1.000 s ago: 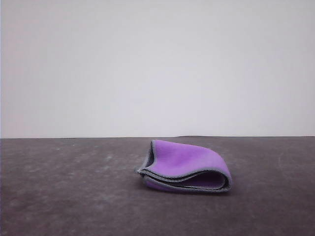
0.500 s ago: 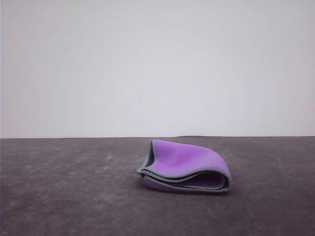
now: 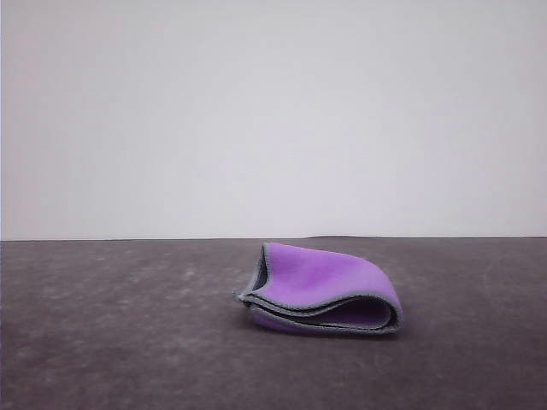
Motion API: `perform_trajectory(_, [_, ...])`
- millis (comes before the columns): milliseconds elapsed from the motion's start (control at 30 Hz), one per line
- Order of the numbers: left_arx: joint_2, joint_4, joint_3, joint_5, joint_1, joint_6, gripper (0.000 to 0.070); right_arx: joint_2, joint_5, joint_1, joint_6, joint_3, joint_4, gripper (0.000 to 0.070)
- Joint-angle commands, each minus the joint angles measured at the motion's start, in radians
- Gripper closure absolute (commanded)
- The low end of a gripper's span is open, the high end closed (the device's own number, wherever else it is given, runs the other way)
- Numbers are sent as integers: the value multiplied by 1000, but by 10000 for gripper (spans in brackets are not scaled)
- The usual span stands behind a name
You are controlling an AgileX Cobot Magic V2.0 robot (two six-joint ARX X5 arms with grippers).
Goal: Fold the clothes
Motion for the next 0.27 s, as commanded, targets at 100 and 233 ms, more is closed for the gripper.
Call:
perform_trajectory(100, [-2, -12, -18, 4, -2, 4, 684, 0, 0, 0, 11, -4, 13, 694])
perform_trajectory(233, [-2, -12, -18, 5, -2, 4, 684, 0, 0, 0, 11, -4, 13, 693])
